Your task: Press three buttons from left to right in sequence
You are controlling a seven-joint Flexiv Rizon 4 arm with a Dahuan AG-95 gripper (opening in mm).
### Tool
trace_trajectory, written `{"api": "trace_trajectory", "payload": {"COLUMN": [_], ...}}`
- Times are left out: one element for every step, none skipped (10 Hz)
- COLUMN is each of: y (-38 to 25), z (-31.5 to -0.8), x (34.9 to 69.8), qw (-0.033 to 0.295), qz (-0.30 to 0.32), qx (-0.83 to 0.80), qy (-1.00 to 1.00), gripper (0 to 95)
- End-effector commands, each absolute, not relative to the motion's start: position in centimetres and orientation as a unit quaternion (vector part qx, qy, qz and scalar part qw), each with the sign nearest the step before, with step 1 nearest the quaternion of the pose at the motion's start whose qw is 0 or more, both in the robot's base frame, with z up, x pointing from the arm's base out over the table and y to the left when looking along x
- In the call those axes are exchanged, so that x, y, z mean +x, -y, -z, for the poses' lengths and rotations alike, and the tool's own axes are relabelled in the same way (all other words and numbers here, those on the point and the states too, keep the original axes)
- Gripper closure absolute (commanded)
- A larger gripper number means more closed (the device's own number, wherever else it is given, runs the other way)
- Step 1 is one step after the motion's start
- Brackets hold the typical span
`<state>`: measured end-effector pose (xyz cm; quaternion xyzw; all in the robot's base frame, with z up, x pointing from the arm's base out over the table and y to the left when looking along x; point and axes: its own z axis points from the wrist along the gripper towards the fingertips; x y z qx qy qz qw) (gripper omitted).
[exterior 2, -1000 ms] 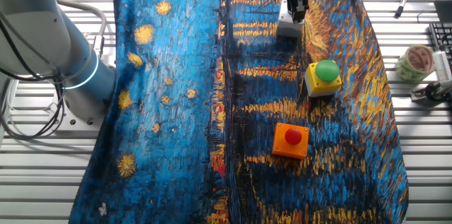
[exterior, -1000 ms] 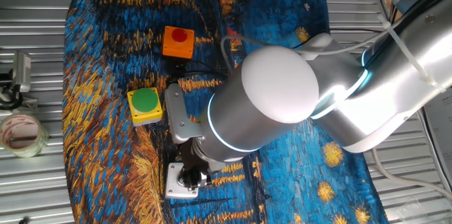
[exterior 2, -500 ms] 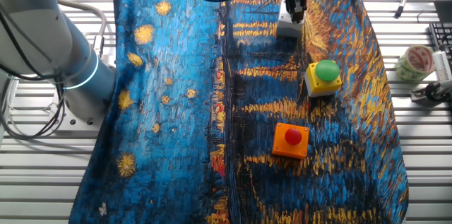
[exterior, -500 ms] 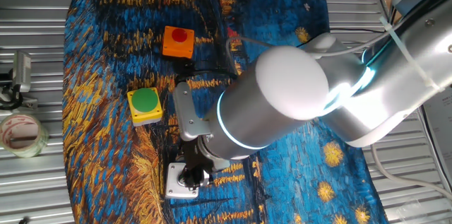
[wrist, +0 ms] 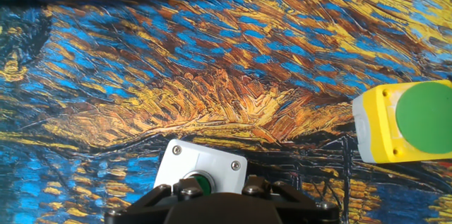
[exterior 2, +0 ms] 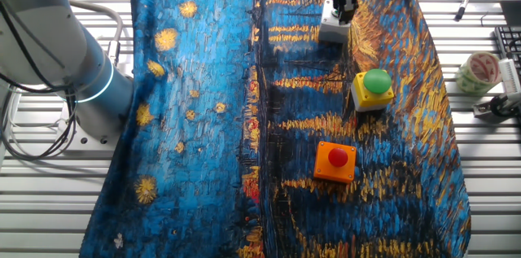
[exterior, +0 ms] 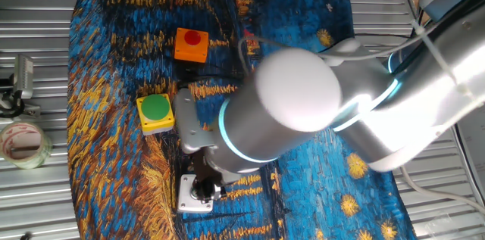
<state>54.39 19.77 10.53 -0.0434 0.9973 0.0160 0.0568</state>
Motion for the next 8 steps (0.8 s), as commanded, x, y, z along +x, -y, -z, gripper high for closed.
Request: {"api": "trace_trajectory", "payload": {"y": [-19.8,-19.8,-19.8,-19.8,-19.9,-20.1,-20.1,-20.3], "z": [-10.4,-10.7,-11.0,-11.5,-12.5,-13.6,-13.9,-14.9], "x": [54.4,54.4,54.4,54.4,54.3,54.1,54.0,53.7], "qw": [0.056,0.055,0.051,0.048,0.043,0.038,0.037,0.03], "qz": [-0.017,-0.018,-0.019,-0.02,-0.023,-0.025,-0.027,-0.033], "qx": [-0.043,-0.044,-0.044,-0.045,-0.043,-0.04,-0.039,-0.035], "qy": [-0.997,-0.997,-0.998,-0.998,-0.998,-0.998,-0.998,-0.998], "gripper": [57.0,57.0,57.0,57.0,57.0,57.0,57.0,57.0]}}
